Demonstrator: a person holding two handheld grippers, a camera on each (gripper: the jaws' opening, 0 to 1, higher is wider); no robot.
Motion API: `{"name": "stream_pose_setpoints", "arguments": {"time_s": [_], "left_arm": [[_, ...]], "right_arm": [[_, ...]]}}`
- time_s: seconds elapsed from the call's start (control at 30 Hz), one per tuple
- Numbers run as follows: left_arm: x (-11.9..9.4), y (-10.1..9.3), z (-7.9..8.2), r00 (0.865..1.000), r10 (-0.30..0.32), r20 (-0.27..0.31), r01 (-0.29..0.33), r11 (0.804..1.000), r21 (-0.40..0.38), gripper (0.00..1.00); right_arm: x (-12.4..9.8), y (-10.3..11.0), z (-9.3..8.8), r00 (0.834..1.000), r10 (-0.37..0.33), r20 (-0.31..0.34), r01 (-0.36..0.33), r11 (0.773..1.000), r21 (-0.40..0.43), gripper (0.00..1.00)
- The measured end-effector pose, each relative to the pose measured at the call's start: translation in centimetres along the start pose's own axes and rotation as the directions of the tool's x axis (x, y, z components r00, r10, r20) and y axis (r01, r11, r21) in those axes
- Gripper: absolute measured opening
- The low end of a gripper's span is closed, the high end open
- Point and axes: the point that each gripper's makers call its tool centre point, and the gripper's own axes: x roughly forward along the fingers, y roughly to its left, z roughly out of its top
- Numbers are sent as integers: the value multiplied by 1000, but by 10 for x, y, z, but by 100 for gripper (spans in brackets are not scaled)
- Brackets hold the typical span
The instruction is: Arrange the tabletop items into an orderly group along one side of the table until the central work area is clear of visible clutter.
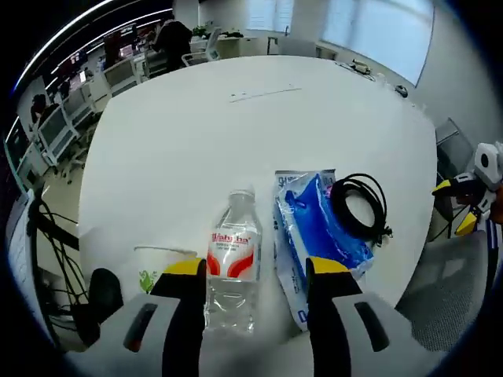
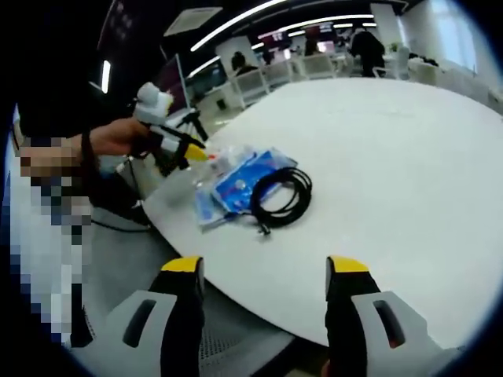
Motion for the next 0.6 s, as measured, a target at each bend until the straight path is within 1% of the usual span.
{"name": "stream_pose_setpoints", "arguments": {"time_s": [0.1,0.3,0.47,0.6], "left_arm": [[8,1,1,1000,-4,-21,5,1000,17,50],[24,-2,5,998,-22,-53,25,999,47,49],[36,2,4,996,-3,-87,10,996,86,51],[42,7,-2,993,5,-116,6,995,96,49]], "right_arm": [[-1,-2,-4,1000,-5,-10,5,1000,2,61],[-2,-4,-6,1000,-10,1,10,1000,28,61],[-3,-5,-8,1000,-8,-7,8,1000,25,61],[-3,-9,-9,1000,-12,-4,12,999,31,60]]}}
